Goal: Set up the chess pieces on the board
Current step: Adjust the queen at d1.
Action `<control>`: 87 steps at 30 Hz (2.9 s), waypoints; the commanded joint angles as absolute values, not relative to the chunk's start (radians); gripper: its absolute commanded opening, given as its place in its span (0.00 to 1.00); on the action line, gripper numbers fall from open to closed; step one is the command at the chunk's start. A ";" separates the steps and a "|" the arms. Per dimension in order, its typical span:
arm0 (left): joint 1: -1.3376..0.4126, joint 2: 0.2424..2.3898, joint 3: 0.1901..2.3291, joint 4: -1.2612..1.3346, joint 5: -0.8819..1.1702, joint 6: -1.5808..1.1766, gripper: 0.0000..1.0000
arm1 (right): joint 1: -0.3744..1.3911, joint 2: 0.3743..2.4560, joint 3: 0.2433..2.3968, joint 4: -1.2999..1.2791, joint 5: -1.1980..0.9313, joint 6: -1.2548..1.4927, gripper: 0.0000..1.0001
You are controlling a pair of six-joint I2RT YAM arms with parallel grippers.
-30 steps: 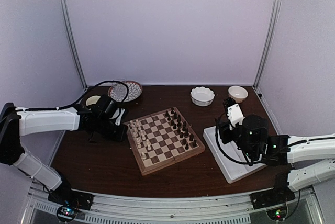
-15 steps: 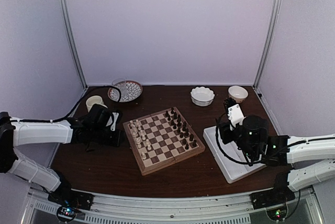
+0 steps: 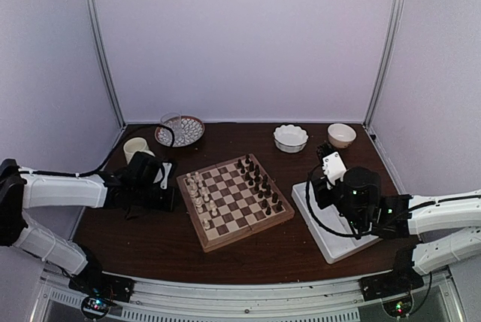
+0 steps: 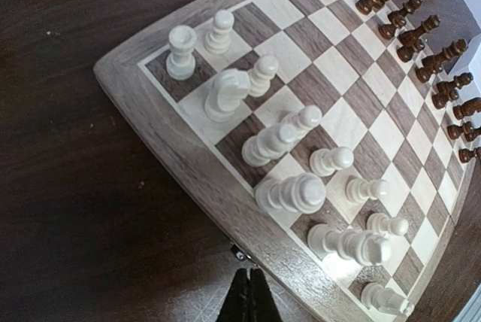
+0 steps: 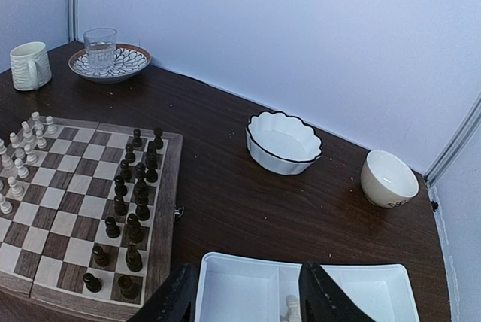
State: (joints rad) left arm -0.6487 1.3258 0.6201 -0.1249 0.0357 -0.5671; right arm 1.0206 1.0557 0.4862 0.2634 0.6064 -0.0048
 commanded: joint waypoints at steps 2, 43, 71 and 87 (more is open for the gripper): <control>-0.642 1.378 0.652 -0.080 0.077 -0.581 0.00 | 1.015 1.053 0.488 0.287 0.611 -0.011 0.49; -0.637 1.552 0.755 -0.102 0.054 -0.572 0.00 | 1.013 1.035 0.481 0.288 0.591 -0.008 0.49; -0.626 1.604 0.776 -0.085 0.132 -0.574 0.00 | 1.013 1.034 0.482 0.285 0.587 -0.009 0.49; -0.626 1.395 0.691 -0.131 0.064 -0.577 0.00 | 1.011 1.016 0.480 0.271 0.590 -0.001 0.49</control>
